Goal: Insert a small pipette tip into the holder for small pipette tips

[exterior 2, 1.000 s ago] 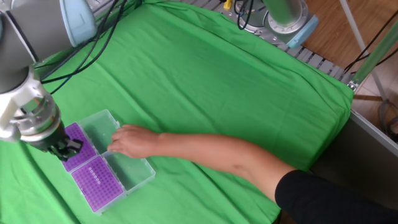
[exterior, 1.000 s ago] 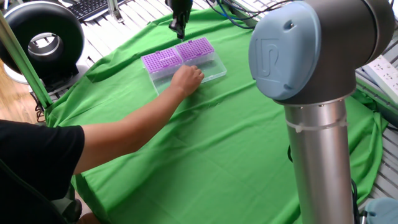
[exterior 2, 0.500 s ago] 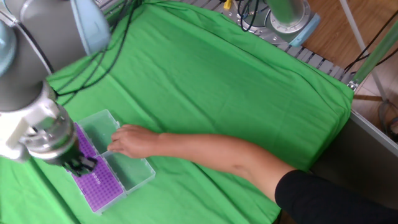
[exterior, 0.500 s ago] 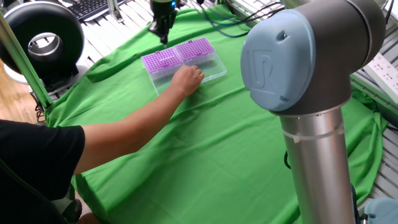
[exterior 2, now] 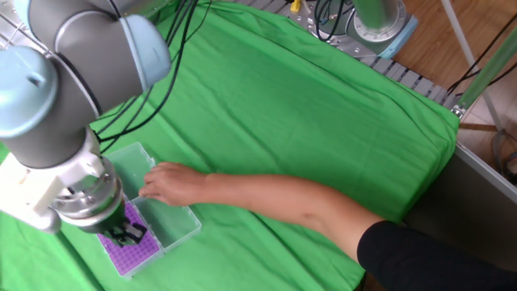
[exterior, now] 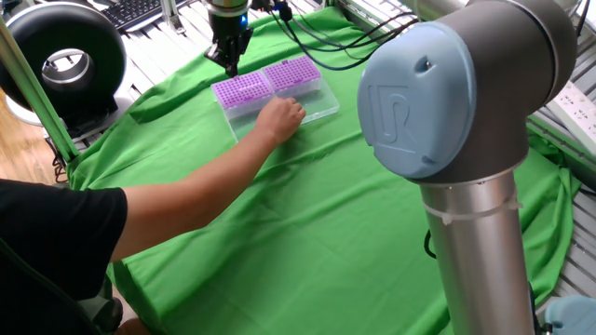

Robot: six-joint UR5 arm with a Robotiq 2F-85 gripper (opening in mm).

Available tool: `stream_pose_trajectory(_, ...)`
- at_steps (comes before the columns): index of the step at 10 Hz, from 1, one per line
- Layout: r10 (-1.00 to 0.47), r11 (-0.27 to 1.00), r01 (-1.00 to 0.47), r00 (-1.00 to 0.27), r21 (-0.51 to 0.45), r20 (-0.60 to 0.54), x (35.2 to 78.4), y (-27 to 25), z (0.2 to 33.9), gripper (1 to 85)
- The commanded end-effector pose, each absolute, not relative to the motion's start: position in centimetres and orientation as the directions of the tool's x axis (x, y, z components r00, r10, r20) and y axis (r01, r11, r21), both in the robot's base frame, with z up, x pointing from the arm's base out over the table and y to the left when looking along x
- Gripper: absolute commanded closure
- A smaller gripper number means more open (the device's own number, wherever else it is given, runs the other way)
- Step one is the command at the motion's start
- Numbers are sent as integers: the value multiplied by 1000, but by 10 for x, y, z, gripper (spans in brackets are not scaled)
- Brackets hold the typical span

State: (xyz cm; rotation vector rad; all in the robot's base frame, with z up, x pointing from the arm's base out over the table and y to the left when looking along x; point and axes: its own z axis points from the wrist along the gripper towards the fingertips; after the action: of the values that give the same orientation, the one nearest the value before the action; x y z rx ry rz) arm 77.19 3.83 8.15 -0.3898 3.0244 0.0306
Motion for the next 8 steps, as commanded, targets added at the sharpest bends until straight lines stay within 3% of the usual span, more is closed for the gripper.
stream_pose_trajectory(1, -241, 970, -243, -965, 9, -104, 774, 43, 77, 820)
stream_pose_trajectory(8, -240, 970, -242, -964, -3, -115, 772, 40, 66, 823)
